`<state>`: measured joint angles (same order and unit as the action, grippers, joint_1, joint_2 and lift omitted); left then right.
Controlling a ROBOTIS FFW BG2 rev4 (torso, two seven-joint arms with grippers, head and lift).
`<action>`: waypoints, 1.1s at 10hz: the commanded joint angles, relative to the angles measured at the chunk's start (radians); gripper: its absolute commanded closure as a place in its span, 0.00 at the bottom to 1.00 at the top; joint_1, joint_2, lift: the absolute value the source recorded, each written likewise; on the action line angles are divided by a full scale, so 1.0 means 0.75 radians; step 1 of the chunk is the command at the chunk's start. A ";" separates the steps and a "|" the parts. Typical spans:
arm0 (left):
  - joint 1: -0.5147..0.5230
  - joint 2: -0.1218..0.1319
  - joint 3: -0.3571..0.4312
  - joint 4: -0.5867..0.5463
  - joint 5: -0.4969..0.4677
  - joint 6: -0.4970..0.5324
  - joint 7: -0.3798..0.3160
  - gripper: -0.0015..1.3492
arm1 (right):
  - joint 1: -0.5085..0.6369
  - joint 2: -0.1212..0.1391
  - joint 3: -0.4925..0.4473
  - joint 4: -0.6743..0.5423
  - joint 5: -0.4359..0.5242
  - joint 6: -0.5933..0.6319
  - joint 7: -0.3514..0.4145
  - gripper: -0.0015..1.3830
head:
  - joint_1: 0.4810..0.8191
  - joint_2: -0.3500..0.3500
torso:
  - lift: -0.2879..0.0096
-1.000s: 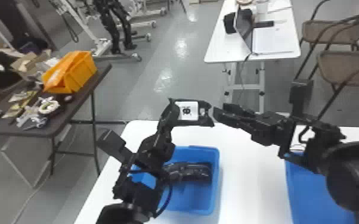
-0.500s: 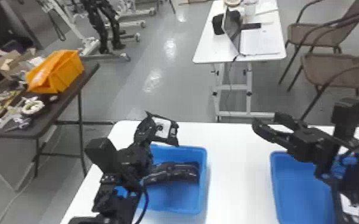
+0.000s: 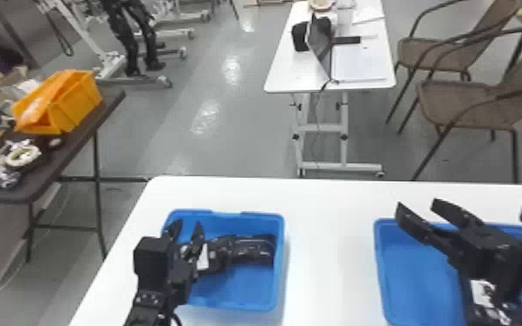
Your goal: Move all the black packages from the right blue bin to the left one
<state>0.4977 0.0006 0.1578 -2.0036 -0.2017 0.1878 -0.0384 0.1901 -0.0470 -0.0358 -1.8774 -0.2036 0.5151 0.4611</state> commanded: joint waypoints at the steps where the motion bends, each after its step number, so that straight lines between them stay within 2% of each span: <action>1: -0.005 -0.004 0.015 -0.002 0.038 -0.003 -0.002 0.00 | 0.064 0.016 -0.038 -0.076 0.091 0.068 -0.005 0.27 | 0.63 0.81 | 0.84; 2: -0.017 -0.004 0.025 -0.002 0.081 -0.027 -0.018 0.06 | 0.084 0.028 -0.065 -0.107 0.122 0.099 -0.005 0.27 | 0.63 0.80 | 0.84; 4: -0.034 -0.004 0.021 -0.020 0.236 -0.107 -0.022 0.06 | 0.109 0.026 -0.108 -0.205 0.218 0.221 -0.001 0.27 | 0.63 0.77 | 0.84; 6: -0.073 -0.004 0.017 -0.073 0.332 -0.113 -0.022 0.06 | 0.143 0.030 -0.134 -0.280 0.316 0.385 -0.003 0.27 | 0.63 0.70 | 0.84; 8: -0.087 -0.004 0.017 -0.088 0.386 -0.128 -0.022 0.06 | 0.145 0.064 -0.157 -0.280 0.392 0.506 -0.026 0.27 | 0.63 0.65 | 0.84; 9: -0.085 -0.001 0.017 -0.088 0.396 -0.146 -0.022 0.06 | 0.156 0.064 -0.169 -0.256 0.402 0.508 -0.061 0.27 | 0.63 0.63 | 0.84; 11: -0.083 0.001 0.021 -0.088 0.408 -0.156 -0.022 0.06 | 0.192 0.064 -0.232 -0.160 0.357 0.434 -0.061 0.27 | 0.63 0.60 | 0.84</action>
<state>0.4353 0.0015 0.1715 -2.0693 0.1004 0.0721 -0.0552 0.3259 0.0000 -0.1990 -2.0178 0.0715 0.8586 0.4154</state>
